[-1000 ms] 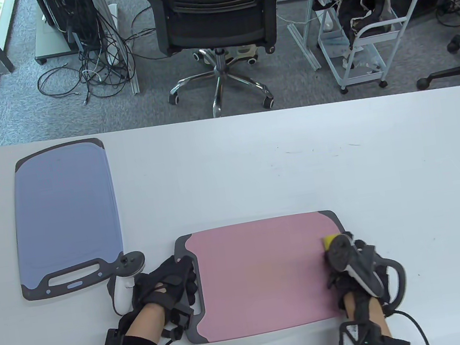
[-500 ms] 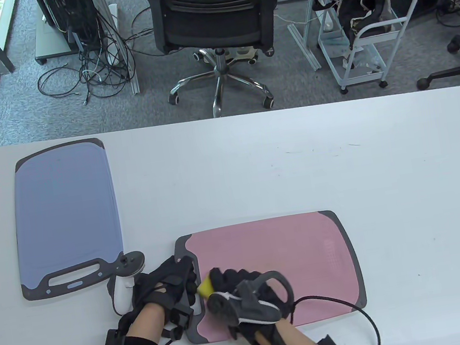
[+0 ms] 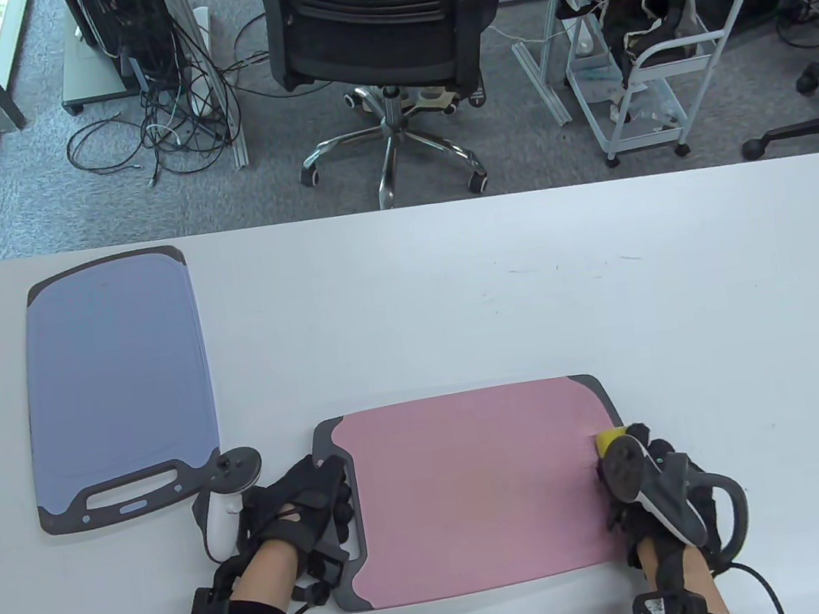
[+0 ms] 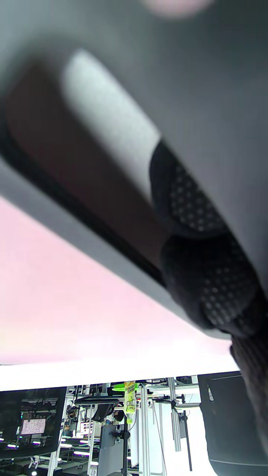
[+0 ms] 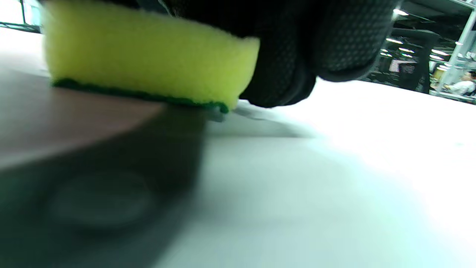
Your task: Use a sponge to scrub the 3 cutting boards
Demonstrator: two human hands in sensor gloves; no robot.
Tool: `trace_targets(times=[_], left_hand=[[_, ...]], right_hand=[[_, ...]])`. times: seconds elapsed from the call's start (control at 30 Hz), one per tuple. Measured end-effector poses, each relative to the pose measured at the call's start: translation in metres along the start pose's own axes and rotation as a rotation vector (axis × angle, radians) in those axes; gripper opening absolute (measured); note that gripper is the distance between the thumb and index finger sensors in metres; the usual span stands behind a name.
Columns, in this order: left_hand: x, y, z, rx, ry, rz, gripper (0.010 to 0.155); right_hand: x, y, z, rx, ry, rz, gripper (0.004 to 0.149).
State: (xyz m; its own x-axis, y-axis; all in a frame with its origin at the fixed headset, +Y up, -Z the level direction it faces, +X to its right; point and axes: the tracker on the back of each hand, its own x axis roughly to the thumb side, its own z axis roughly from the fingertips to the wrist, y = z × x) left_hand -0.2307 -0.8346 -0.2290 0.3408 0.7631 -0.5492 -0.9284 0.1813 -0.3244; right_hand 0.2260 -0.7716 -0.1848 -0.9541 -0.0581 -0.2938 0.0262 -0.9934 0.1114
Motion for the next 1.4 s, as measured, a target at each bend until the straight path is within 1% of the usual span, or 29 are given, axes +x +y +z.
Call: trace_targets(times=[0.07, 0.13, 0.17, 0.2, 0.23, 0.27, 0.33, 0.37, 0.4, 0.47, 0.5, 0.57, 0.63, 0.7, 0.77, 0.8, 0.83, 0.87, 0.93, 0.97, 1.03, 1.07, 1.1, 1.13, 1.23, 1.3, 1.33, 1.37, 1.4], left_hand=[[0.000, 0.000, 0.000, -0.006, 0.001, 0.005, 0.054], [0.000, 0.000, 0.000, 0.005, -0.002, -0.002, 0.054], [0.000, 0.001, 0.000, 0.008, -0.003, -0.004, 0.054], [-0.001, 0.001, -0.001, 0.007, -0.004, -0.003, 0.054], [-0.001, 0.001, -0.001, 0.004, -0.003, 0.000, 0.054], [-0.001, 0.001, -0.002, -0.003, 0.001, 0.007, 0.054], [-0.002, 0.003, -0.003, -0.024, 0.007, 0.025, 0.054], [-0.002, 0.003, -0.003, -0.030, 0.010, 0.032, 0.054], [-0.002, 0.003, -0.003, -0.027, 0.009, 0.030, 0.054], [-0.002, 0.003, -0.003, -0.024, 0.008, 0.031, 0.054], [-0.002, 0.003, -0.003, -0.023, 0.007, 0.031, 0.054], [-0.003, 0.003, -0.003, -0.023, 0.007, 0.030, 0.054], [-0.002, 0.003, -0.003, -0.026, 0.009, 0.032, 0.054], [-0.002, 0.004, -0.004, -0.047, 0.011, 0.029, 0.054], [-0.002, 0.005, -0.006, -0.072, 0.020, 0.037, 0.054], [-0.002, 0.005, -0.006, -0.068, 0.019, 0.035, 0.054], [-0.001, 0.004, -0.006, -0.057, 0.014, 0.022, 0.054], [-0.001, 0.004, -0.005, -0.049, 0.011, 0.015, 0.054], [-0.001, 0.004, -0.005, -0.043, 0.009, 0.012, 0.054], [-0.001, 0.004, -0.005, -0.047, 0.010, 0.014, 0.054], [-0.001, 0.004, -0.005, -0.050, 0.012, 0.016, 0.054], [0.000, 0.004, -0.004, -0.055, 0.013, 0.019, 0.054], [0.000, 0.004, -0.005, -0.058, 0.013, 0.021, 0.054], [0.000, 0.004, -0.004, -0.055, 0.012, 0.018, 0.054], [0.000, 0.003, -0.002, -0.031, 0.003, 0.006, 0.054], [0.000, 0.003, -0.002, -0.031, 0.003, 0.008, 0.054], [0.000, 0.003, -0.002, -0.034, 0.006, 0.014, 0.054], [0.000, 0.003, -0.002, -0.037, 0.007, 0.014, 0.054], [0.000, 0.003, -0.002, -0.035, 0.007, 0.013, 0.054]], right_hand=[[0.021, -0.003, 0.002, -0.020, -0.068, -0.011, 0.070], [0.065, -0.007, 0.010, -0.004, -0.287, -0.056, 0.070], [0.091, -0.010, 0.019, -0.009, -0.352, -0.083, 0.070], [0.126, -0.014, 0.034, -0.021, -0.470, -0.089, 0.070], [0.150, -0.015, 0.046, -0.004, -0.572, -0.097, 0.071], [0.185, -0.017, 0.067, -0.021, -0.677, -0.071, 0.071], [0.228, -0.018, 0.097, -0.069, -0.858, -0.003, 0.071], [0.244, -0.019, 0.111, -0.100, -0.912, 0.008, 0.071], [0.251, -0.020, 0.116, -0.109, -0.927, 0.017, 0.071], [0.244, -0.020, 0.111, -0.096, -0.893, 0.040, 0.070], [0.230, -0.020, 0.103, -0.085, -0.853, 0.017, 0.070], [0.191, -0.017, 0.082, -0.083, -0.706, 0.045, 0.070], [0.133, -0.012, 0.058, -0.078, -0.543, 0.077, 0.069], [0.057, -0.002, 0.033, -0.070, -0.287, 0.033, 0.069], [-0.004, 0.005, 0.020, -0.013, -0.078, -0.006, 0.069], [-0.017, 0.005, 0.018, -0.015, -0.031, -0.019, 0.069], [-0.026, 0.006, 0.017, 0.013, 0.011, -0.038, 0.069], [-0.025, 0.006, 0.017, 0.033, 0.006, -0.050, 0.070], [-0.003, 0.003, 0.019, -0.015, -0.078, -0.027, 0.070], [0.021, 0.000, 0.023, -0.040, -0.170, -0.002, 0.070], [0.073, -0.004, 0.032, -0.024, -0.405, -0.045, 0.071], [0.107, -0.008, 0.045, -0.063, -0.459, -0.064, 0.070], [0.132, -0.010, 0.053, -0.056, -0.543, -0.079, 0.071], [0.170, -0.012, 0.071, -0.044, -0.661, -0.071, 0.071], [0.235, -0.015, 0.115, -0.102, -0.902, -0.003, 0.071], [0.254, -0.016, 0.129, -0.138, -0.954, 0.033, 0.071], [0.253, -0.017, 0.128, -0.152, -0.932, 0.064, 0.071], [0.245, -0.018, 0.122, -0.132, -0.925, 0.075, 0.070], [0.228, -0.018, 0.112, -0.125, -0.853, 0.052, 0.070]])
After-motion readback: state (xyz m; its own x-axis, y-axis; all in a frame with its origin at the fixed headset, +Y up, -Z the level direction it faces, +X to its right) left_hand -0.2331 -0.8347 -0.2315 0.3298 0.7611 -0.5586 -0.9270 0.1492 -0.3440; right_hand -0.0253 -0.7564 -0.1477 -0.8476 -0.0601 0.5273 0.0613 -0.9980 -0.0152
